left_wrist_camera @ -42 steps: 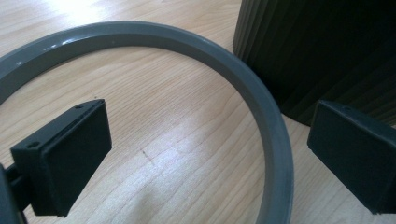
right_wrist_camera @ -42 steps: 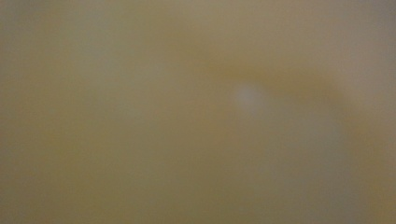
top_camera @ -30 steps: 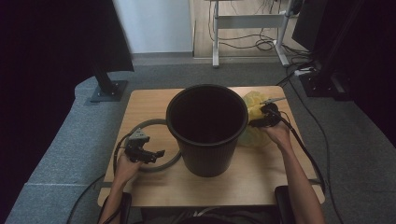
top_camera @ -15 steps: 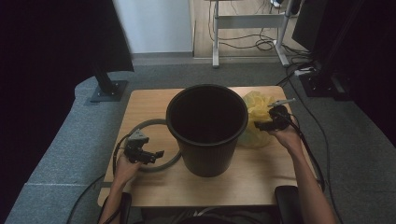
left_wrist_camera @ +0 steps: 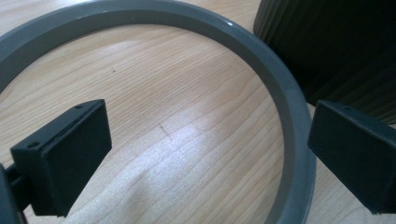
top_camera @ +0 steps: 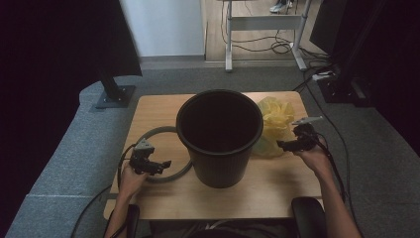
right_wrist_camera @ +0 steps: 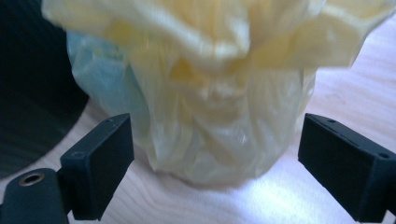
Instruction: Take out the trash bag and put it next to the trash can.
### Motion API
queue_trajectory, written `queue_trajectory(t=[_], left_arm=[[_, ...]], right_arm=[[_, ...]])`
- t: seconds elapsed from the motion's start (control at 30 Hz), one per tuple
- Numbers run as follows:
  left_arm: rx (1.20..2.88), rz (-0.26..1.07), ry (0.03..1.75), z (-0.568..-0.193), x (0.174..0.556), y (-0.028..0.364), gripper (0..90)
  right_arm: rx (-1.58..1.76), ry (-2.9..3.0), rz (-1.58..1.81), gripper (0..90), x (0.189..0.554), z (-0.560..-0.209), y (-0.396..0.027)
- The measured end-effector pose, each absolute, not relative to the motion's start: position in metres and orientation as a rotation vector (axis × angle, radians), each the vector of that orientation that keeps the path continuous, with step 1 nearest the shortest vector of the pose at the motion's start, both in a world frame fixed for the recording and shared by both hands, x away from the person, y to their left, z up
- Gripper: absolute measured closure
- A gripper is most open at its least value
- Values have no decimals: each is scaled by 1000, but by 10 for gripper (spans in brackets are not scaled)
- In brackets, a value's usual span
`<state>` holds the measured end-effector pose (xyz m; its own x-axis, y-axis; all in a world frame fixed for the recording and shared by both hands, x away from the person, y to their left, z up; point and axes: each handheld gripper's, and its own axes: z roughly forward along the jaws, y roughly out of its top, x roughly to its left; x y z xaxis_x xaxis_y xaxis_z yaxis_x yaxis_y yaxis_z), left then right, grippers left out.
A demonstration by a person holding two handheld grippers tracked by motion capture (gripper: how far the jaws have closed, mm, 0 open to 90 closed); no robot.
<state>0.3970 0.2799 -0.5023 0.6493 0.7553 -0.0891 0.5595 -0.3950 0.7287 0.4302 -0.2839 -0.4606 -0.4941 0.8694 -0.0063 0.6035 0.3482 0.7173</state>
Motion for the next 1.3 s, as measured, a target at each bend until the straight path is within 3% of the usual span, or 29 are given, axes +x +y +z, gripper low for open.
queue_trajectory(t=[0.33, 0.97, 1.3], left_arm=[[2132, 356, 1064, -510, 397, 283, 0], [2175, 408, 1106, -522, 397, 282, 0], [2177, 425, 1123, -518, 400, 284, 0]], right_arm=[[1324, 2251, 898, 2, 411, -497, -286], [1339, 2222, 853, 0, 380, -552, -292], [1363, 2176, 924, 0, 376, -558, -296]])
